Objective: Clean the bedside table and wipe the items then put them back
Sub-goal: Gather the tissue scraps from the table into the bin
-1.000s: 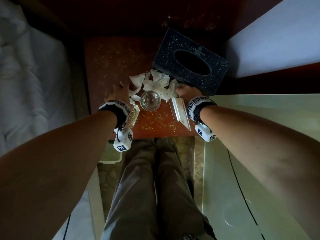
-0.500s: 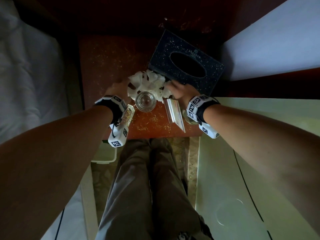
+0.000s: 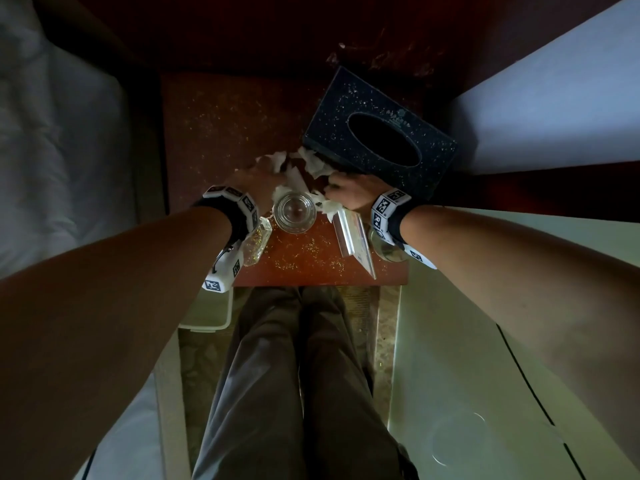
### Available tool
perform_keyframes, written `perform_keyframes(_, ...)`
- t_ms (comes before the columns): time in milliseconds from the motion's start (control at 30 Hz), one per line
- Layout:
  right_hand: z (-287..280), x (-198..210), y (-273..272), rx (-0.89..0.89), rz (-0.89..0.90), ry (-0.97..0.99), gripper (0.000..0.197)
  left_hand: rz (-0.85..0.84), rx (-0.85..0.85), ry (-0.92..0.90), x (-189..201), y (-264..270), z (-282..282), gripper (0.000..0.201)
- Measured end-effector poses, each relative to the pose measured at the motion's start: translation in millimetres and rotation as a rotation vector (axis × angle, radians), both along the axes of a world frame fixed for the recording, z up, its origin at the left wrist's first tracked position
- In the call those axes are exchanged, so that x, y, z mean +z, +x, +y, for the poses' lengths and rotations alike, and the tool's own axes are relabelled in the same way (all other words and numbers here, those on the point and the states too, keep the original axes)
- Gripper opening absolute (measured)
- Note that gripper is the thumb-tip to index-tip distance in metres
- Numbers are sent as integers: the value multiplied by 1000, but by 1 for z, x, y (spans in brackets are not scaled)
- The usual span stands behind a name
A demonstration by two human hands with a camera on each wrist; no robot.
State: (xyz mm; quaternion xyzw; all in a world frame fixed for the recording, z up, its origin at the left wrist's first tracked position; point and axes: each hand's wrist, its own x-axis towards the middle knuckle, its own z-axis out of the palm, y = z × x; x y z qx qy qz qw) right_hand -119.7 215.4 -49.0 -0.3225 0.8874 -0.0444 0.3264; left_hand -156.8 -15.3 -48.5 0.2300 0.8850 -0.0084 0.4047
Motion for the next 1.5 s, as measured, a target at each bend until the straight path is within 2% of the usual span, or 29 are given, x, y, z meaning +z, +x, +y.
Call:
perform_keyframes(200, 0, 10, 3, -99, -33, 27, 38, 24, 138, 42, 8, 2, -3, 45)
perform_keyframes(367, 9, 36, -1, -216, -103, 14, 52, 46, 178, 37, 26, 1, -2, 46)
perform_keyframes(533, 12, 70, -6, -318, 32, -183, 44, 35, 315, 84, 50, -2, -1, 45)
perform_keyframes(700, -2, 99, -28, -580, 26, -274, 41, 9, 474, 111, 64, -9, -7, 47)
perform_keyframes(833, -17, 110, -45, -783, -74, -233, 31, 38, 498, 106, 70, -13, -21, 56)
perform_keyframes(933, -28, 111, -53, -785, -98, -143, 13, 64, 503, 77, 72, -15, -34, 51)
perform_keyframes(967, -33, 112, -54, -785, -106, -114, 13, 67, 523, 75, 71, -15, -38, 50)
perform_keyframes(1033, -43, 111, -58, -764, -110, -57, 32, 70, 571, 76, 68, -14, -48, 50)
perform_keyframes(1100, -52, 105, -63, -745, -130, 15, 34, 55, 614, 76, 64, -13, -56, 50)
perform_keyframes(1200, -66, 95, -70, -705, -161, 93, 9, 4, 630, 59, 58, -11, -64, 55)
perform_keyframes(1233, -69, 93, -72, -684, -153, 102, 9, -10, 626, 44, 56, -11, -66, 58)
perform_keyframes(1300, -76, 90, -72, -643, -143, 127, 28, -32, 606, 1, 51, -10, -66, 63)
perform_keyframes(1500, -99, 69, -71, -492, -174, 271, 63, -70, 545, -12, 30, -7, -60, 86)
